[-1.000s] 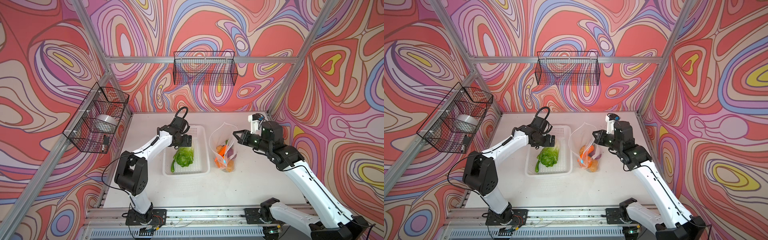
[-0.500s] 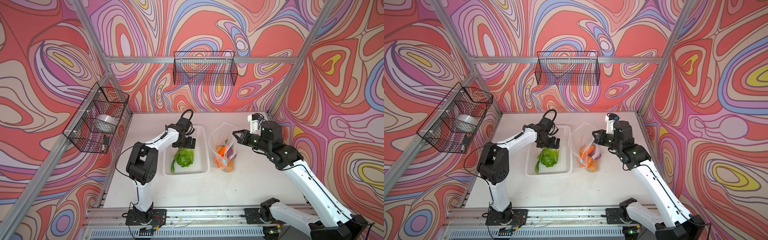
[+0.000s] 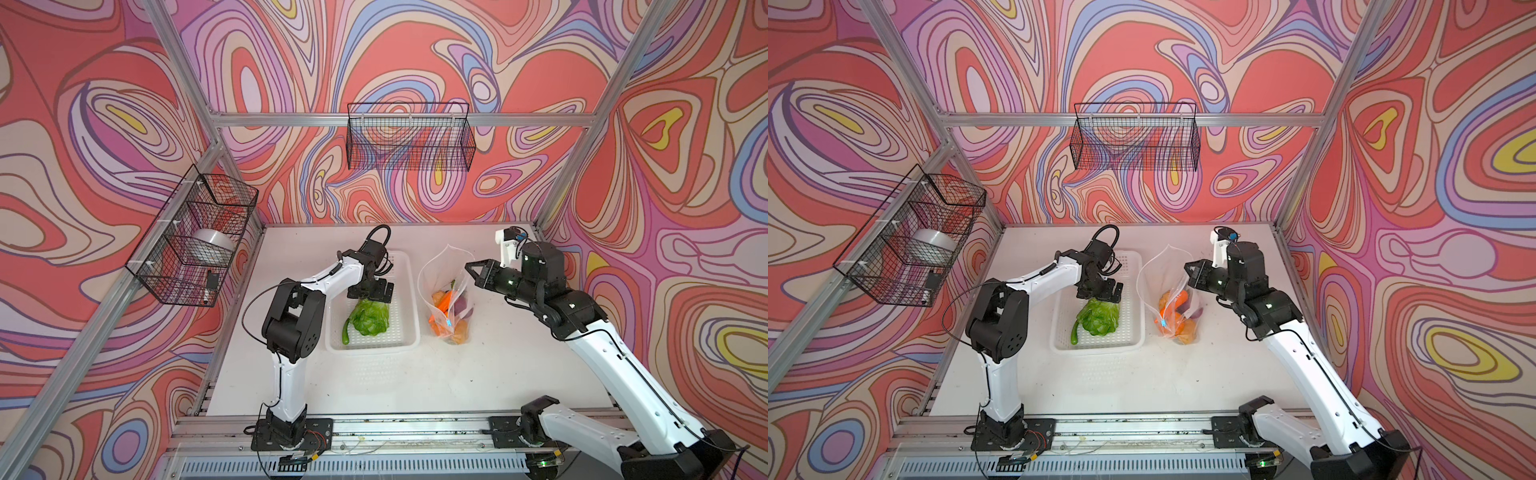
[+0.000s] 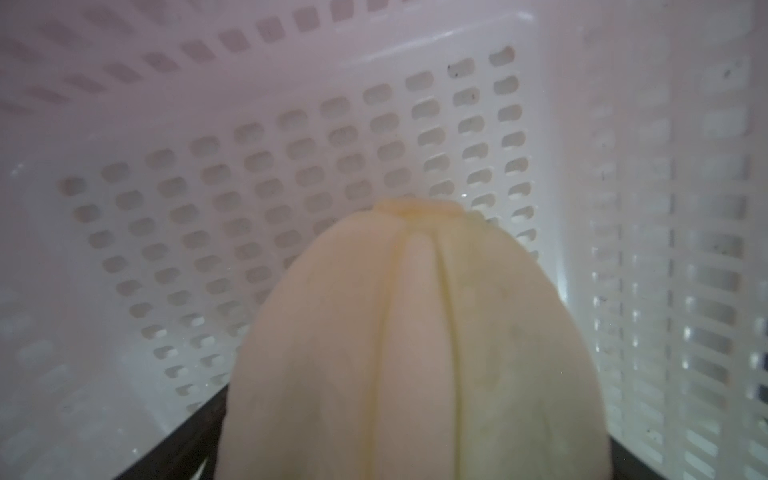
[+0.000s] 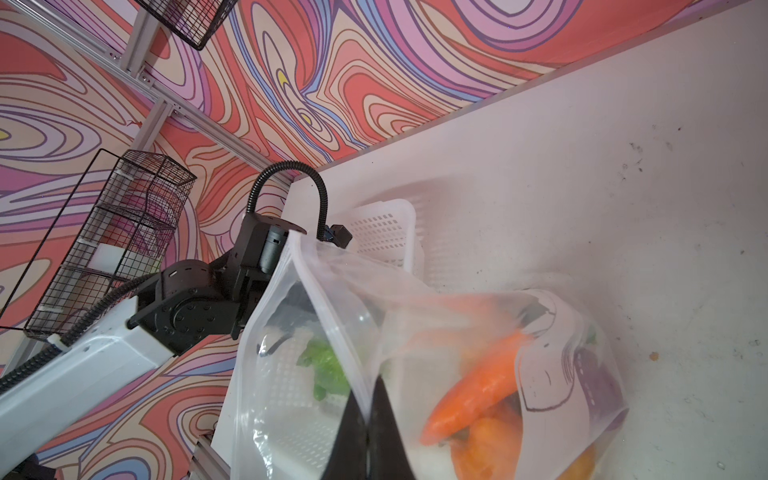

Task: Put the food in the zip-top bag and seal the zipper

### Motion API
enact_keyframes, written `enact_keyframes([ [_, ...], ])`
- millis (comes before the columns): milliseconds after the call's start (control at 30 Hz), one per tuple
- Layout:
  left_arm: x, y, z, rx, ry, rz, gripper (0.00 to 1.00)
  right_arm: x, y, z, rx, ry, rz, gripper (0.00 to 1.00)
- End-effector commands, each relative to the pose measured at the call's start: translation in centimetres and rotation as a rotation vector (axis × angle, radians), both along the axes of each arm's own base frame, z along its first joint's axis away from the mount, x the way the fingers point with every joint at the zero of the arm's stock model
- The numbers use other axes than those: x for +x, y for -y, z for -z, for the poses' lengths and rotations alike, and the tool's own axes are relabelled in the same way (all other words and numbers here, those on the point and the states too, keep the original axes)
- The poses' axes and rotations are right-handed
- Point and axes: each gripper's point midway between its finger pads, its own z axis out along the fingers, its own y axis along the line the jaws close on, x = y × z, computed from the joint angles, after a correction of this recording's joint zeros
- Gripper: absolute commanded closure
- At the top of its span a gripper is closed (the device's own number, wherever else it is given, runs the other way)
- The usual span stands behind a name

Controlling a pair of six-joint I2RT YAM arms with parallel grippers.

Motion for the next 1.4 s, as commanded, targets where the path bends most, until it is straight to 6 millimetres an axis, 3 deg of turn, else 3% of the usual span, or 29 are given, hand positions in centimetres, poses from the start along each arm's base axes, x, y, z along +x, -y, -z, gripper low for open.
enact_keyframes([
  [0,-1.0,-0.7,1.2,0.041,-0.059,0.015,0.07,-0.4,0.2,-1.1,-0.001,0.028,0.006,1.0],
  [233,-0.5,-0.6,-1.1,0.019,0.0,0.008,0.46,-0.4,0.3,-1.0,-0.002,0.027,0.009,1.0],
  [467,-0.1,-0.5,-6.7,-0.037,0.109,-0.01,0.52,-0.3,0.3,-1.0,0.001,0.026,0.011,1.0],
  [733,-0.2,-0.7,-17.4,-0.168,0.366,-0.042,0.61,0.0,0.1,-1.0,0.006,0.027,0.01,1.0],
  [967,-1.7,0.8,-26.0,-0.42,0.543,-0.037,0.72,0.3,-0.1,-1.0,0.014,0.023,0.007,1.0],
  [1200,-5.6,4.2,-36.5,-0.786,0.725,0.06,0.74,0.3,-0.2,-1.3,0.017,0.026,0.006,1.0],
  [1367,-8.5,6.0,-41.9,-0.957,0.82,0.135,0.75,0.4,-0.3,-1.2,0.026,0.022,0.003,1.0],
])
